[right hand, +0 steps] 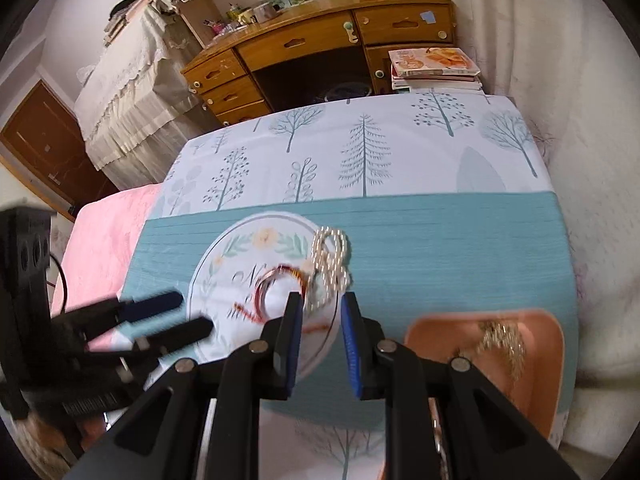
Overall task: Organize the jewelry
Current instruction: 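Grasp the red bead bracelet with the left tool while the right tool grasps the pearl strand bracelet, then carry both bracelets into the pink tray and open both tools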
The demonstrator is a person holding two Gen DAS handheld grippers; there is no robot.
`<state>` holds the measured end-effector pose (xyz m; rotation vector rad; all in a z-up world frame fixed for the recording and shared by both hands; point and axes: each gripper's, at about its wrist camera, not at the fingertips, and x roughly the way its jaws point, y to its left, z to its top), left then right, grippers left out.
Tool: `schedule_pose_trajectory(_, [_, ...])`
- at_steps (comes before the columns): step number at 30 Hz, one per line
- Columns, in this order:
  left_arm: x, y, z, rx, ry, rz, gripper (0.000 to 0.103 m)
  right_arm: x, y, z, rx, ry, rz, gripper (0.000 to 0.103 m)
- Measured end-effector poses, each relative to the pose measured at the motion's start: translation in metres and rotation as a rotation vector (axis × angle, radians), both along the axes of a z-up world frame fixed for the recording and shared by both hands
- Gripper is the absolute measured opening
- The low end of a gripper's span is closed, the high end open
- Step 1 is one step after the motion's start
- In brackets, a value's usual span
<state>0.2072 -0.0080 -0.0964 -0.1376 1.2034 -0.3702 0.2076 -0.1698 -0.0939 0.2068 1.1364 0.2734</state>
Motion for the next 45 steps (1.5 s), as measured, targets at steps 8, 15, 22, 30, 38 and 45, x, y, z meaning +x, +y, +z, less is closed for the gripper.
schedule_pose_trajectory(8, [0.026,-0.006,-0.047,0.047,0.100,0.014,0.047,0.047,0.010,-0.036,-0.049,0.106,0.004,0.020])
schedule_pose_trajectory(15, [0.033,-0.009,-0.066,0.062,0.131,0.004,0.047,0.066,0.016,-0.066,-0.049,0.187,-0.004,0.020])
schedule_pose_trajectory(22, [0.033,-0.021,-0.072,0.140,0.118,-0.024,0.045,0.072,0.033,-0.075,-0.132,0.191,-0.004,0.020])
schedule_pose_trajectory(30, [0.033,-0.036,-0.073,0.222,0.072,-0.034,0.007,0.071,0.041,-0.077,-0.216,0.140,-0.002,0.010])
schedule_pose_trajectory(38, [0.022,-0.009,-0.059,0.138,0.065,0.011,0.004,0.046,0.020,-0.033,-0.065,0.036,-0.014,0.009])
schedule_pose_trajectory(45, [0.004,-0.005,-0.003,0.074,-0.039,0.004,0.004,-0.002,-0.005,0.044,0.046,-0.139,-0.028,0.009])
